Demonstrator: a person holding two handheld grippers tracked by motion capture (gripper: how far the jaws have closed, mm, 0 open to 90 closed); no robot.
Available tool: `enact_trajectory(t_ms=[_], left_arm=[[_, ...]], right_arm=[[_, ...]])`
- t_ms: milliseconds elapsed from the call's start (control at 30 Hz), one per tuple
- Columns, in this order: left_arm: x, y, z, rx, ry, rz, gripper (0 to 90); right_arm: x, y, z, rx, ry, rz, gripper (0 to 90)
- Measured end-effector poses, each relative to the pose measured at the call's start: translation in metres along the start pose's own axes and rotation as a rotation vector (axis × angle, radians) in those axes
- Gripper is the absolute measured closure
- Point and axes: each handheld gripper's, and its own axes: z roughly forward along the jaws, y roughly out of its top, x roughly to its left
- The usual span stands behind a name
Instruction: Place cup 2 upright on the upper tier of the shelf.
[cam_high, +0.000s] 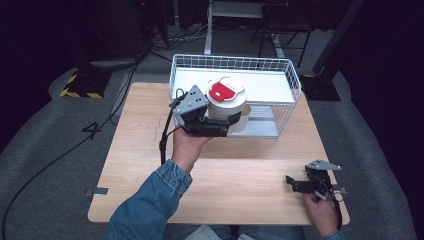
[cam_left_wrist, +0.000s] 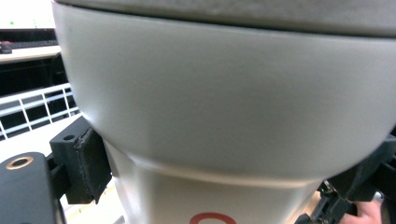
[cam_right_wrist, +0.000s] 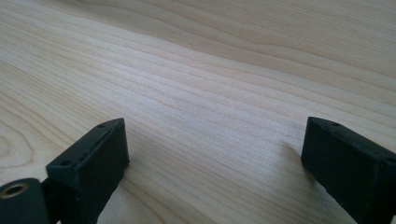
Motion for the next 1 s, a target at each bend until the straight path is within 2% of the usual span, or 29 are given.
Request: enact_trajectory(t_ms=[133,267,633,1000], left_arm=[[0.005,0.009,0.002,-0.001,0.010,0.009,11.3],[0.011,0.018,0.006,-0.005,0.014,-0.003,11.3],[0.028,0.039,0.021,-0.001,0.062,0.006,11.3],[0.046,0.055,0.040,-0.022,0.104,-0.035,11.3]], right_arm=[[0.000,0.000,0.000,0.000,-0.001,0.000,7.5],[0.001,0.000,0.001,-0.001,0.000,-0.001,7.5],[0.001,0.001,0.001,-0.001,-0.001,0.000,7.5],[0.001,0.001,0.001,-0.001,-0.001,0.000,7.5]])
